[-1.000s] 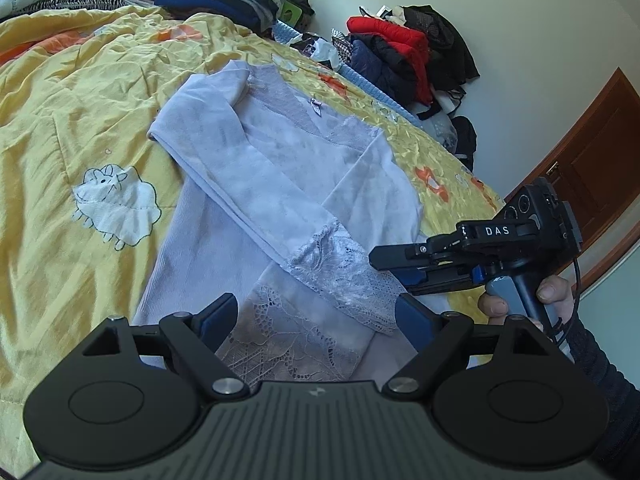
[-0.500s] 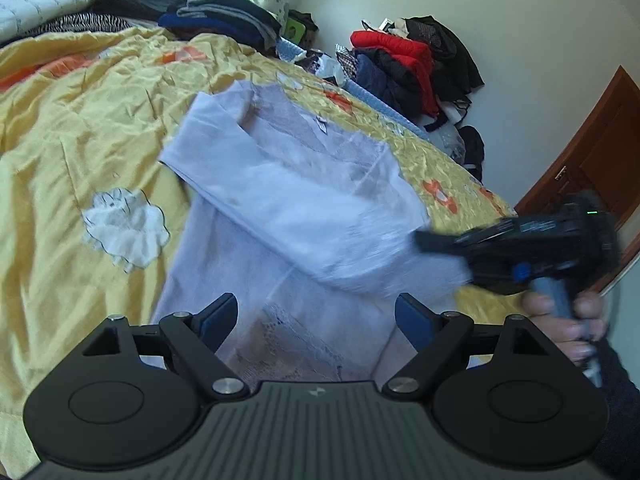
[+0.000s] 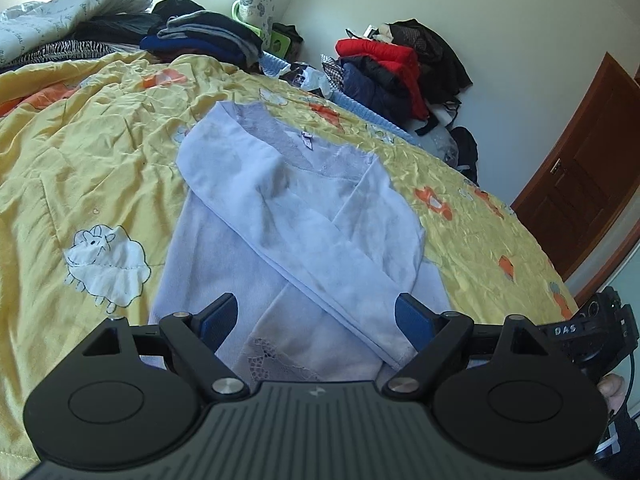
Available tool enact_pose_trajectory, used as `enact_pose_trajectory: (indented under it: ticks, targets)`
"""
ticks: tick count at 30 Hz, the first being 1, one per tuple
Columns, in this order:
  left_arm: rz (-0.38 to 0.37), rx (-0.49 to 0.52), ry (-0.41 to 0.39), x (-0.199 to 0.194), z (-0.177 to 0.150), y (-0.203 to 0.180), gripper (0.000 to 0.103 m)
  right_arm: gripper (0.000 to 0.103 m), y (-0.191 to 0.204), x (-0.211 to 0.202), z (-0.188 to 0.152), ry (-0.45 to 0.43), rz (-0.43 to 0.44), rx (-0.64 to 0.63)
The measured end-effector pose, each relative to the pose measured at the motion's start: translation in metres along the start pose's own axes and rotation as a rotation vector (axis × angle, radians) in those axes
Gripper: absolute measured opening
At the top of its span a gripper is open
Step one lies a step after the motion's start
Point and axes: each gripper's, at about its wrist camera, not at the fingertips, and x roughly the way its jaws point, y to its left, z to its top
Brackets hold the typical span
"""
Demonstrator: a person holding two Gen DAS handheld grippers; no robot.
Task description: Fold small clothes
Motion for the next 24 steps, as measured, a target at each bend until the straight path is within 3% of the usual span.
enact_pose_trajectory:
  ticks: [2,6,10,15,18,19,21,24]
  targets:
    - [-0.003,-0.001,-0.009,-0.003,0.0,-0.002,0.087,0.006,0.004,-0.004,0.0,-0.008,0.028,-0.011]
    - [0.007,-0.016,-0.012,-0.006,-0.002,-0.001,0.087,0.006,0.006,-0.009,-0.005,-0.009,-0.033,-0.051]
    - [0.007,-0.018,0.013,-0.003,-0.005,-0.002,0.087,0.006,0.002,-0.018,-0.013,-0.027,0.041,-0.034]
    - [-0.002,-0.006,0.011,-0.004,-0.005,-0.008,0.087,0.007,-0.011,0.0,-0.017,0.032,-0.053,0.002]
    - [-0.008,0.002,0.001,-0.008,-0.005,-0.01,0.087,0.016,-0.009,-0.003,-0.018,0.012,-0.065,0.007]
    - [-0.007,0.003,0.001,-0.008,-0.006,-0.01,0.087,0.029,-0.007,-0.004,-0.019,0.009,-0.088,-0.007]
    - [-0.005,0.001,0.002,-0.009,-0.006,-0.009,0.087,0.032,-0.004,-0.015,-0.021,-0.025,-0.091,-0.034]
    - [0.007,0.009,0.001,-0.008,-0.01,-0.014,0.087,0.032,0.001,-0.036,-0.014,-0.143,-0.088,-0.039]
